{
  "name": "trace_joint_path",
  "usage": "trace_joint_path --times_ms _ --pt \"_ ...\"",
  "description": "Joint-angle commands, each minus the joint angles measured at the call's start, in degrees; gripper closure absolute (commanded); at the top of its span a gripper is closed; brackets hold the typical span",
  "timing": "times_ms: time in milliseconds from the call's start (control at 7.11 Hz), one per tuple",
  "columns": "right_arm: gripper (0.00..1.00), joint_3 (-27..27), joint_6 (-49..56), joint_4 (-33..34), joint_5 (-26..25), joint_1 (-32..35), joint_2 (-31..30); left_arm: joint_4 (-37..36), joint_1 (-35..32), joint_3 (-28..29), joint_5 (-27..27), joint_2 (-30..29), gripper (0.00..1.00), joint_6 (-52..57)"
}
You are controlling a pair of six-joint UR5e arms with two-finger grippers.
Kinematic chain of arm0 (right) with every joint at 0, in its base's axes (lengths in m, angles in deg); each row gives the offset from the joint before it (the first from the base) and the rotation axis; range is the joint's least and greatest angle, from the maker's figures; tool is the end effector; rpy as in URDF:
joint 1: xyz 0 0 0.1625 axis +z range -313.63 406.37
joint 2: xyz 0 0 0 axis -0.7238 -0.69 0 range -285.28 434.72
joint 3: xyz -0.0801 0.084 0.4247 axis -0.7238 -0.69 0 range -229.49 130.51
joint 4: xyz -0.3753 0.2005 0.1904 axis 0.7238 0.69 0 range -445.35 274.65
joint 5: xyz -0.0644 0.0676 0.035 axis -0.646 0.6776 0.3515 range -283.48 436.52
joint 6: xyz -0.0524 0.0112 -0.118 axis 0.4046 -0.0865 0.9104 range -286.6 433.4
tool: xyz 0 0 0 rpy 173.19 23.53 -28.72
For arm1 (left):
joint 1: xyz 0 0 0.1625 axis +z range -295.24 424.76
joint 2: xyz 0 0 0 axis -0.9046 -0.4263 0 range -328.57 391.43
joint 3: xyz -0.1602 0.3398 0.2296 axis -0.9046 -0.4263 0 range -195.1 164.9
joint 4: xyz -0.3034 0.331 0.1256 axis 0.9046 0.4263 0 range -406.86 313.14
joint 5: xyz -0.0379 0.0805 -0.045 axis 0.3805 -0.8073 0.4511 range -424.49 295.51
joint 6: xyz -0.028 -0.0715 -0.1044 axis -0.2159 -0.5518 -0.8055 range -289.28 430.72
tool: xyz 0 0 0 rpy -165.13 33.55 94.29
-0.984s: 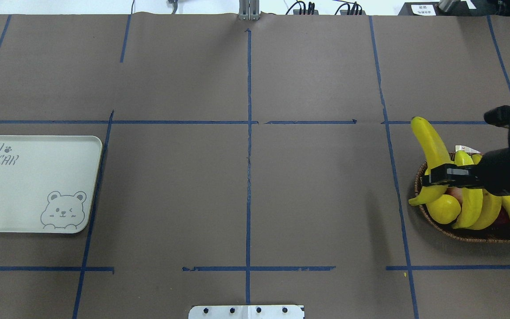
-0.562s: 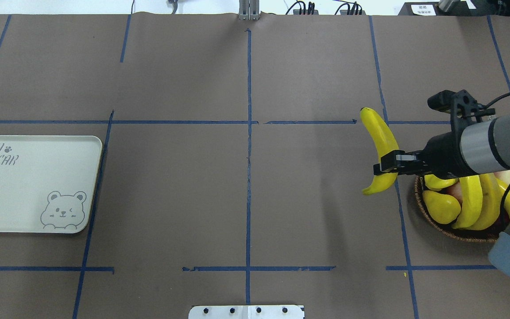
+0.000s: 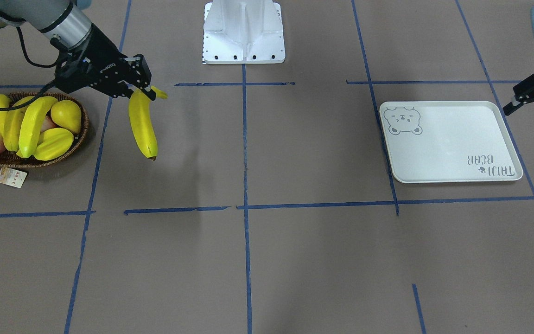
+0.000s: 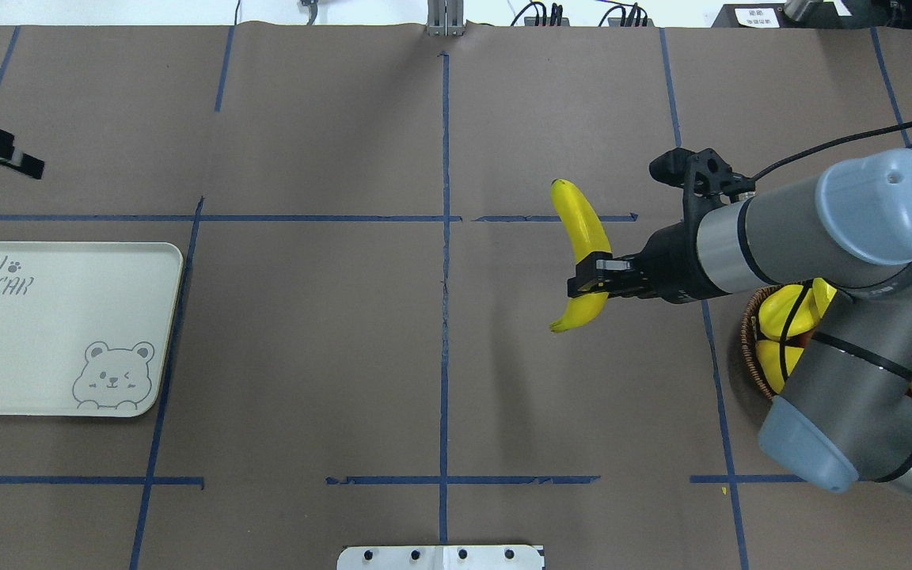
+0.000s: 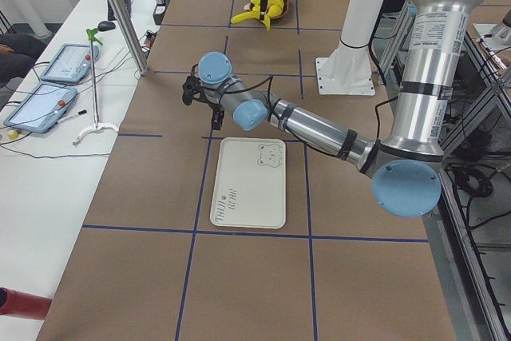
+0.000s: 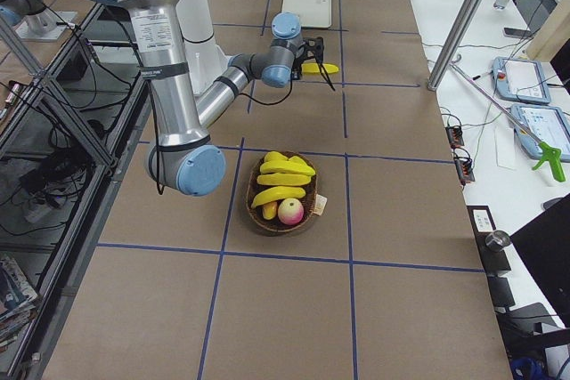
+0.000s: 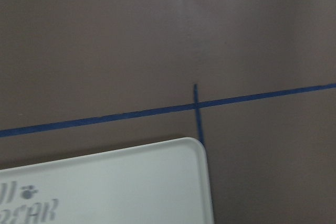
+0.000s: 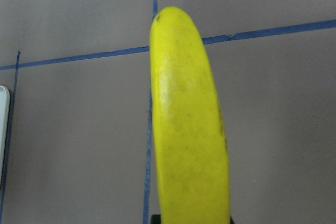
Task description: Transfer all bananas from basket to plate
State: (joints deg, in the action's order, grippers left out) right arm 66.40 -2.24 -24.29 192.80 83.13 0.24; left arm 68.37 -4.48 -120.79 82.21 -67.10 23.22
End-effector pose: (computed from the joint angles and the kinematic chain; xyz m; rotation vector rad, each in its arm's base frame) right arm -0.4319 -0.4174 0.2364 0.1593 -1.2547 0.0558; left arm 0.1862 -0.5622 0.3851 0.1333 1.1985 0.0176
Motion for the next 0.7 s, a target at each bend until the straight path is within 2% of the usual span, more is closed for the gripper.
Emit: trace_joint_path --times_ms 0,141,422,562 --pt "0.95 -1.36 -3.63 0.02 -5.07 -3.96 5.28 6.66 8.82 0.65 -0.54 -8.04 0.0 -17.83" --pt "0.95 -1.98 -4.34 0.02 -7.54 -5.72 7.39 6.67 12.17 1.53 -1.5 -13.04 0.01 -24.85" --pt "0.95 -4.43 -8.11 -0.93 -13.33 -9.14 11.53 6.85 19.9 1.1 -12.1 -18.61 0.01 -34.2" --pt "0.95 -6.1 -9.61 -2.6 -15.97 -10.9 12.94 6.85 22.2 1.36 -15.37 -21.24 0.01 -36.76"
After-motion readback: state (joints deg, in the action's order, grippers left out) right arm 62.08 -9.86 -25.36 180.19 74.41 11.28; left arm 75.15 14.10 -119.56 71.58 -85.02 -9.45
